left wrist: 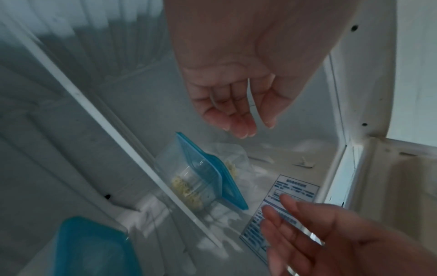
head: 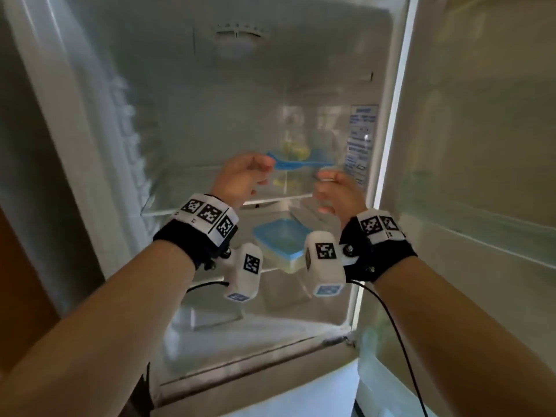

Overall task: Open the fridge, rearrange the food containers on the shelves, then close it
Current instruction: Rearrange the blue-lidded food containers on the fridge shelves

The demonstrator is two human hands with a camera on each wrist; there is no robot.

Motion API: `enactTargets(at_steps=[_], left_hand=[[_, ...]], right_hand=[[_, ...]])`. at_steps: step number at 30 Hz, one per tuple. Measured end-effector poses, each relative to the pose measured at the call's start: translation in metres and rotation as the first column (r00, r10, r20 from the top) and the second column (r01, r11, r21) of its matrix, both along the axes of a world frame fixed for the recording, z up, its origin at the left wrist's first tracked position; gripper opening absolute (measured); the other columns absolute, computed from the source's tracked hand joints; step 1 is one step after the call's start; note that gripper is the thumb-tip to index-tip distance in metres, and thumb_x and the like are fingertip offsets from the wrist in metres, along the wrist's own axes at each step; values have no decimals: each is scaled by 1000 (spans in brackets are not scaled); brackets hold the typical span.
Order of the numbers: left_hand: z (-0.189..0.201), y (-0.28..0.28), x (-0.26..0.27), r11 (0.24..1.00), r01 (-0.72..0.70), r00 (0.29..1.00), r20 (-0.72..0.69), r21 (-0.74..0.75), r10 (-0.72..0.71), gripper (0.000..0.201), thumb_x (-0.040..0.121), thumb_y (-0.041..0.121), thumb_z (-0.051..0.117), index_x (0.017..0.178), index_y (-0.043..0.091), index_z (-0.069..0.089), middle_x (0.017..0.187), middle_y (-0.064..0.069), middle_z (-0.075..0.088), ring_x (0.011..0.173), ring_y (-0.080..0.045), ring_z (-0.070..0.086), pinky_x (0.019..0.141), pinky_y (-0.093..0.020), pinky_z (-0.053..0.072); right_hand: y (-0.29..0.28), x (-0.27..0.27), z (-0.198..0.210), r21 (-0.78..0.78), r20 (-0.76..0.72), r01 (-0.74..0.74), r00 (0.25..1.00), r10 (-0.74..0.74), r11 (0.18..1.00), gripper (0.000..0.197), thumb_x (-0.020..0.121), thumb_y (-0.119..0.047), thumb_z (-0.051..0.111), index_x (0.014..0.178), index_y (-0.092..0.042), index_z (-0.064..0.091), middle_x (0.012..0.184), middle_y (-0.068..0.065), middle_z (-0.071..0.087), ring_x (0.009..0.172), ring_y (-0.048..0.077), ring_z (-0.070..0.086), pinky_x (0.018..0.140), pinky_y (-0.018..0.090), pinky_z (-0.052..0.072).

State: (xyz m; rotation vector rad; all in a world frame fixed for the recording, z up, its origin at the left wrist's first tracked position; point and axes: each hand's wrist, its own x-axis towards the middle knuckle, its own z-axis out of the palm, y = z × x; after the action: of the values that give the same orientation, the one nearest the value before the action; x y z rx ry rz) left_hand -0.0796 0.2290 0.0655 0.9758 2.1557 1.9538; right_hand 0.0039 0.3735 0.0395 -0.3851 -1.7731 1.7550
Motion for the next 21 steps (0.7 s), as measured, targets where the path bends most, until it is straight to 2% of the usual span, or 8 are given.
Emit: enactTargets(at_steps=[3,5,7,10,13,16,19,21], left_hand=[[10,24,-32,1000,-18,998,-65,-7,17,27,81,-8,50,92,15,59,86,8,53,73,-6,48,48,-3,38],[16,39,-50,999,-32,988,-152,-42,25,40,80,-6,54,118,6,53,108,-4,55,92,-14,51,69,-9,43],[20,53,-63,995,-68,970,-240,-76,47,55,78,-2,59,130,10,46,135,-10,46,119,-19,45,95,-23,38],[26,72,-74,989,-103,953,-295,-111,66,66,80,6,60,140,20,34,150,-3,30,135,-12,29,105,-21,24],[30,87,-87,976,-76,958,-288,-205,14,73,83,11,59,145,25,23,158,1,16,144,-15,16,113,-26,17],[29,91,-94,960,-11,968,-244,-281,-60,68,85,13,56,144,27,26,159,3,13,145,-14,14,110,-23,16],[26,91,-98,968,10,970,-231,-251,-70,63,84,10,58,140,24,33,153,1,28,141,-14,25,99,-17,21],[25,88,-101,976,0,971,-235,-220,-53,59,83,9,59,136,23,36,145,-2,37,135,-16,33,95,-17,26]], right_hand=[[25,-42,-1,-120,-5,123,992,-125,985,28,84,-5,48,108,-18,45,76,0,49,61,10,48,43,18,36],[40,-66,-4,-205,1,170,985,-173,964,42,83,-8,52,123,-14,40,86,2,51,64,10,49,38,15,38],[53,-86,-8,-266,21,188,982,-189,946,47,80,-12,57,125,-7,43,89,7,54,61,11,51,39,17,40],[68,-103,-9,-298,41,188,982,-184,936,16,82,-21,56,93,-10,54,68,0,49,34,3,51,35,17,39],[76,-115,-8,-293,69,167,986,-153,942,26,87,-26,51,64,-15,47,51,-1,49,21,1,43,34,18,37],[78,-120,-8,-314,59,181,983,-171,932,30,86,-29,55,60,-15,47,33,-5,48,27,3,45,40,19,38],[73,-120,-7,-226,83,254,967,-242,940,29,84,-37,55,63,-17,51,56,-1,52,53,13,50,65,30,45],[68,-118,-3,-167,46,322,947,-319,932,22,82,-37,54,75,-16,56,62,-2,51,58,15,49,68,34,44]])
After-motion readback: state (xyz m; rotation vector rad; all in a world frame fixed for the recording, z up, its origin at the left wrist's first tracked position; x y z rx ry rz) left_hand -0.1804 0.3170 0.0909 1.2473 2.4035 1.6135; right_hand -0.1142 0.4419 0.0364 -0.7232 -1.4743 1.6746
